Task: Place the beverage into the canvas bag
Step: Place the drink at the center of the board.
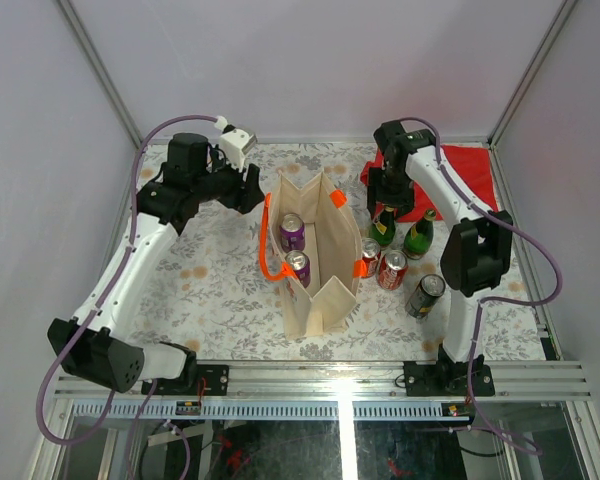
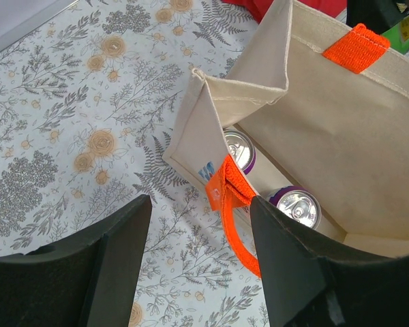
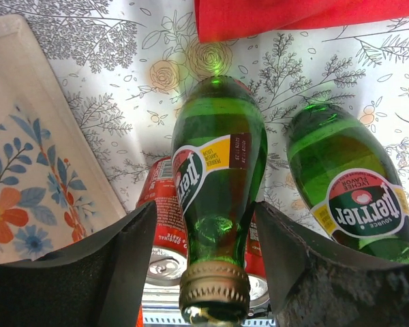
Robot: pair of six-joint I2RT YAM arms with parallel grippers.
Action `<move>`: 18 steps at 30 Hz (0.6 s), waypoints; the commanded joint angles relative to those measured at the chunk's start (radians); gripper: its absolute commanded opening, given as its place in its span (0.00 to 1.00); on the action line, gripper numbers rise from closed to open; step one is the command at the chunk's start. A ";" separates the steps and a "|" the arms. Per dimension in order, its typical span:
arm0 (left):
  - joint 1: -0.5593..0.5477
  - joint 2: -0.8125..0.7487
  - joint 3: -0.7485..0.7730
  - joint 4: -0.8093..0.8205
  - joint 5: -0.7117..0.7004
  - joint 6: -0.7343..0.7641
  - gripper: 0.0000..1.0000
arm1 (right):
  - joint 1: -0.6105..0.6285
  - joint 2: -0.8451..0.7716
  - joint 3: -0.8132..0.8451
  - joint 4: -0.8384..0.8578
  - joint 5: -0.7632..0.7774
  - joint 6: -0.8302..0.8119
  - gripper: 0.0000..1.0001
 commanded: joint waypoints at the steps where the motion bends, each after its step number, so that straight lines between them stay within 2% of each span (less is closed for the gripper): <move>1: -0.002 -0.023 -0.013 0.034 0.010 -0.005 0.60 | 0.007 0.014 0.000 -0.021 -0.026 -0.025 0.68; 18: -0.001 -0.058 -0.038 0.033 0.004 -0.007 0.60 | 0.008 -0.020 -0.095 0.031 -0.024 -0.019 0.71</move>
